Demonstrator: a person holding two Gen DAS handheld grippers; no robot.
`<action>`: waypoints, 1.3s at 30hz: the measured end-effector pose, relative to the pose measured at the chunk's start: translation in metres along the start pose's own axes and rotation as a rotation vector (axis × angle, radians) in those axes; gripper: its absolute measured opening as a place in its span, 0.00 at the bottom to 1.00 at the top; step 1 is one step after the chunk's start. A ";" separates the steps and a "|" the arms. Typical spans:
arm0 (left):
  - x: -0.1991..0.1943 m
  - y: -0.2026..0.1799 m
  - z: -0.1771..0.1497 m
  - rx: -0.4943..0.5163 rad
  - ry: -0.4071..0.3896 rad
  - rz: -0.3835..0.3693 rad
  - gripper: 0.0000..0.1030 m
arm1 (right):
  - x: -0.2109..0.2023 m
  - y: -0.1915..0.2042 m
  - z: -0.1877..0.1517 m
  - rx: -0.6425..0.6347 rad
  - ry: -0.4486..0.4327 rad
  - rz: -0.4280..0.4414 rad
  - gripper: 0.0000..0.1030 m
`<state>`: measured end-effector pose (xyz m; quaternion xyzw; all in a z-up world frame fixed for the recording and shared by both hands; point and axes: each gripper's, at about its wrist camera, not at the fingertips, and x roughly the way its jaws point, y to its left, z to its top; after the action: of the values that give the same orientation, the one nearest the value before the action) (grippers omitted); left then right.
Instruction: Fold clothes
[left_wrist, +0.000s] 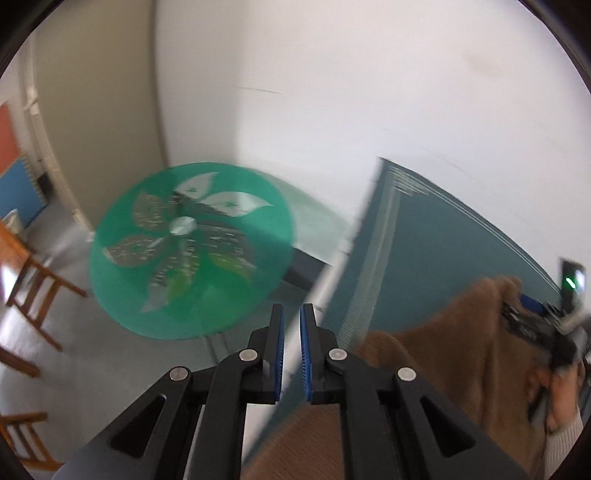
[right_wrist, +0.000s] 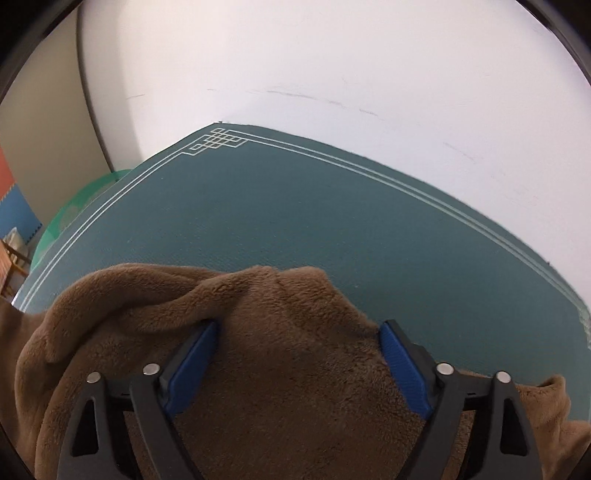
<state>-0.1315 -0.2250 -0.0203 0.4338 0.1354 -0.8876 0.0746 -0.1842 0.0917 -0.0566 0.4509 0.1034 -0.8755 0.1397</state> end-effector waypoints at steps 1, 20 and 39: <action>-0.001 -0.006 -0.004 0.017 0.009 -0.037 0.09 | -0.002 -0.002 -0.003 0.008 0.002 0.007 0.87; -0.060 -0.125 -0.135 0.265 0.185 -0.245 0.70 | -0.269 -0.112 -0.207 0.051 -0.159 -0.006 0.88; -0.082 -0.143 -0.189 0.172 0.218 -0.181 0.75 | -0.252 -0.175 -0.347 0.250 -0.072 0.000 0.88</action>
<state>0.0246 -0.0300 -0.0406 0.5182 0.1049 -0.8468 -0.0583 0.1605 0.4012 -0.0393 0.4330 -0.0118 -0.8972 0.0860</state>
